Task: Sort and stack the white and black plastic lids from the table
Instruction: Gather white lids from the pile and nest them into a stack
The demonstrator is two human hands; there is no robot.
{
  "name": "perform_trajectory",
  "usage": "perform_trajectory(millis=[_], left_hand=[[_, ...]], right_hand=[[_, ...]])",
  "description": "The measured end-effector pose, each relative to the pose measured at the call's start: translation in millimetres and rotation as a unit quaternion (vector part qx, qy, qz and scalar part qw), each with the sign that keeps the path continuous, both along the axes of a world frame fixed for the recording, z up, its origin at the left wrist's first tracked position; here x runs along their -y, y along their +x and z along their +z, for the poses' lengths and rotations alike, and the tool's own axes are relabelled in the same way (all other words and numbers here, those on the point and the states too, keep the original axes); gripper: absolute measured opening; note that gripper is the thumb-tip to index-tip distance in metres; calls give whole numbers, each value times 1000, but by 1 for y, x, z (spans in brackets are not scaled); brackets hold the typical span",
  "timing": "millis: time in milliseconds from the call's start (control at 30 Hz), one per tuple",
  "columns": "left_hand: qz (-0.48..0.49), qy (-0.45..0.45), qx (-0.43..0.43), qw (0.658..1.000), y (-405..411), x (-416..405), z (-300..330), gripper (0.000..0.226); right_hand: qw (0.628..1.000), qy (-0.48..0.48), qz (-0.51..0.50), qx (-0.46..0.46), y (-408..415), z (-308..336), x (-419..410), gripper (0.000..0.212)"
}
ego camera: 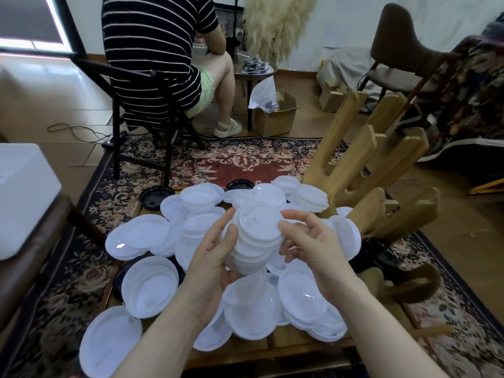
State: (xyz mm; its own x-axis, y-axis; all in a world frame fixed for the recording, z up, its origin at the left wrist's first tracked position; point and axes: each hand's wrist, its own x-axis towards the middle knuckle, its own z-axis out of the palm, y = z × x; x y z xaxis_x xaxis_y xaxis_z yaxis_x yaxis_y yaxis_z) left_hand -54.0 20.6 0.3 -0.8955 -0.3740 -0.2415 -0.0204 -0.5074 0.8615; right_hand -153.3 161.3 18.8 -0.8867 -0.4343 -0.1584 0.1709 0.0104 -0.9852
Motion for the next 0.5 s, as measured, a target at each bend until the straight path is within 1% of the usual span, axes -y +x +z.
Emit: perform_trajectory(millis=[100, 200, 300, 367, 433, 500], left_hand=[[-5, 2, 1, 1000, 0, 0, 0, 56], [7, -2, 12, 1000, -1, 2, -4, 56], [22, -9, 26, 999, -3, 4, -9, 56], [24, -14, 30, 999, -3, 5, -8, 54], [23, -14, 29, 999, -3, 5, -7, 51], [21, -13, 29, 999, -4, 6, -5, 47]], right_hand=[[996, 38, 20, -76, 2, -2, 1, 21], [980, 96, 61, -163, 8, -8, 1, 22], [975, 105, 72, -181, 9, -12, 0, 22], [976, 98, 49, -186, 0, -11, 0, 16], [973, 102, -12, -207, -20, -9, 0, 12], [957, 140, -66, -246, -48, -3, 0, 13]])
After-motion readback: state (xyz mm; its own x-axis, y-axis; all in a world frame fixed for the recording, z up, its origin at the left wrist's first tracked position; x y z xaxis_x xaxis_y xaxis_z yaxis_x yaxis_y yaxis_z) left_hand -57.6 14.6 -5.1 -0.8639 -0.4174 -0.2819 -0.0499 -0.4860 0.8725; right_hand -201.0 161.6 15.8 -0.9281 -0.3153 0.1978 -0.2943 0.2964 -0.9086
